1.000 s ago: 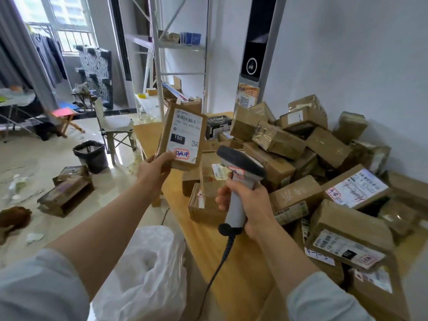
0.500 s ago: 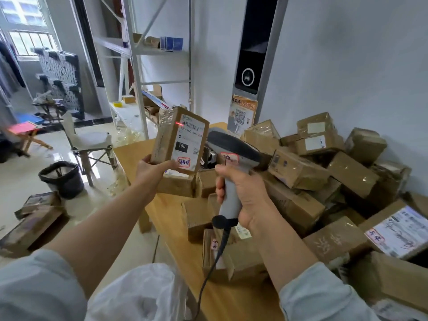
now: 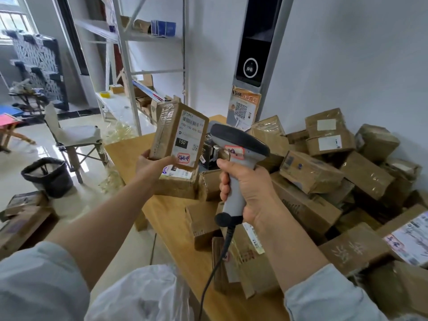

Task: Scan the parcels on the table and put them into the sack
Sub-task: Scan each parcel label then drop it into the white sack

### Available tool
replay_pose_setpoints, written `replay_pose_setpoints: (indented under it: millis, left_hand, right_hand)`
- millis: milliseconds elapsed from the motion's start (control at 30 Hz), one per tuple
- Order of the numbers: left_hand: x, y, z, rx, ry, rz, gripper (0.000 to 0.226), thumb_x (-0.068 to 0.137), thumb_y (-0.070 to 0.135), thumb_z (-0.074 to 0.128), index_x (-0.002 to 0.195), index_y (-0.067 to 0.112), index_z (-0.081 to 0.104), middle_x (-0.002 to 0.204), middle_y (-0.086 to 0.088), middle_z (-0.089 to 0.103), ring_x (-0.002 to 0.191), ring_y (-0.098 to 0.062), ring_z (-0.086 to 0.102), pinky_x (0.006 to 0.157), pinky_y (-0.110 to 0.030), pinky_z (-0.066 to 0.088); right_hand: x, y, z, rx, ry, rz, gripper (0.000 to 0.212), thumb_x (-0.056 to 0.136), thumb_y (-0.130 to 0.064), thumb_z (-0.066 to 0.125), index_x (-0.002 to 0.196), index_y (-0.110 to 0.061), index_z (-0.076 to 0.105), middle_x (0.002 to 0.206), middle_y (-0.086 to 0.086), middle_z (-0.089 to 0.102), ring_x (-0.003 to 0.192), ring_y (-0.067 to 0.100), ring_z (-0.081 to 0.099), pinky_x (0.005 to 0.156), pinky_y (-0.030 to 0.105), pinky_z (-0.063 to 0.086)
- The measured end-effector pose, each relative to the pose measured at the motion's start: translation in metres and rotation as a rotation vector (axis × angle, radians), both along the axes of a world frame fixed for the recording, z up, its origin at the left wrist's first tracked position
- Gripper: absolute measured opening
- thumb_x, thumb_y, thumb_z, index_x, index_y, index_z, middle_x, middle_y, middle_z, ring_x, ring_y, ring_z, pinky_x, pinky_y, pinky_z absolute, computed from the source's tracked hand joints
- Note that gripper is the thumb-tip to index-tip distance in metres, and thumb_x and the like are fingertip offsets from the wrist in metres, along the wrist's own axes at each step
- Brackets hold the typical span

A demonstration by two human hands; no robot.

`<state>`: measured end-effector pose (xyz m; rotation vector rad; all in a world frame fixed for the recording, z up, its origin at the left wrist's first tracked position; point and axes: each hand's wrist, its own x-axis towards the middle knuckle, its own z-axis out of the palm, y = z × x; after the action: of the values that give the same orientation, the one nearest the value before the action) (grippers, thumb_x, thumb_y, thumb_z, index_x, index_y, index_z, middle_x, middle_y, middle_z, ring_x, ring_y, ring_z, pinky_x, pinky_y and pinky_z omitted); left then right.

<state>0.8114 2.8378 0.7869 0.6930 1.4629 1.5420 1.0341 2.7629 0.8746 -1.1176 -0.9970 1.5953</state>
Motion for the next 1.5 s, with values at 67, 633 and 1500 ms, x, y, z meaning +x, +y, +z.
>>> replay_pose_setpoints:
  millis: [67, 633, 1500]
  left_hand:
    - [0.000, -0.001, -0.004, -0.006, 0.013, 0.007, 0.106, 0.043, 0.024, 0.093, 0.133, 0.017, 0.039, 0.118, -0.006, 0.061, 0.109, -0.025, 0.062, 0.095, -0.046, 0.052]
    - [-0.036, -0.167, -0.149, -0.563, -0.079, 0.521, 0.081, 0.049, 0.035, 0.085, 0.115, 0.002, 0.052, 0.110, -0.016, 0.063, 0.099, -0.027, 0.063, 0.088, -0.038, 0.055]
    - [-0.103, -0.205, -0.451, -0.854, 0.095, 0.085, 0.070, 0.072, 0.038, 0.079, 0.127, 0.002, 0.055, 0.124, -0.018, 0.060, 0.112, -0.038, 0.060, 0.091, -0.044, 0.052]
  right_hand:
    - [0.001, 0.000, -0.003, -0.001, -0.005, 0.018, 0.016, 0.081, -0.015, 0.073, 0.077, -0.009, 0.060, 0.057, 0.004, 0.058, 0.043, 0.012, 0.050, 0.046, 0.024, 0.045]
    - [-0.056, -0.035, -0.112, -0.480, -0.128, 0.462, 0.009, 0.085, -0.003, 0.066, 0.086, -0.003, 0.057, 0.054, 0.005, 0.058, 0.047, 0.015, 0.052, 0.048, 0.026, 0.050]
    - [-0.115, -0.094, -0.344, -0.215, -0.431, 0.347, 0.015, 0.086, -0.001, 0.061, 0.075, -0.003, 0.051, 0.057, 0.008, 0.051, 0.045, 0.017, 0.046, 0.048, 0.028, 0.041]
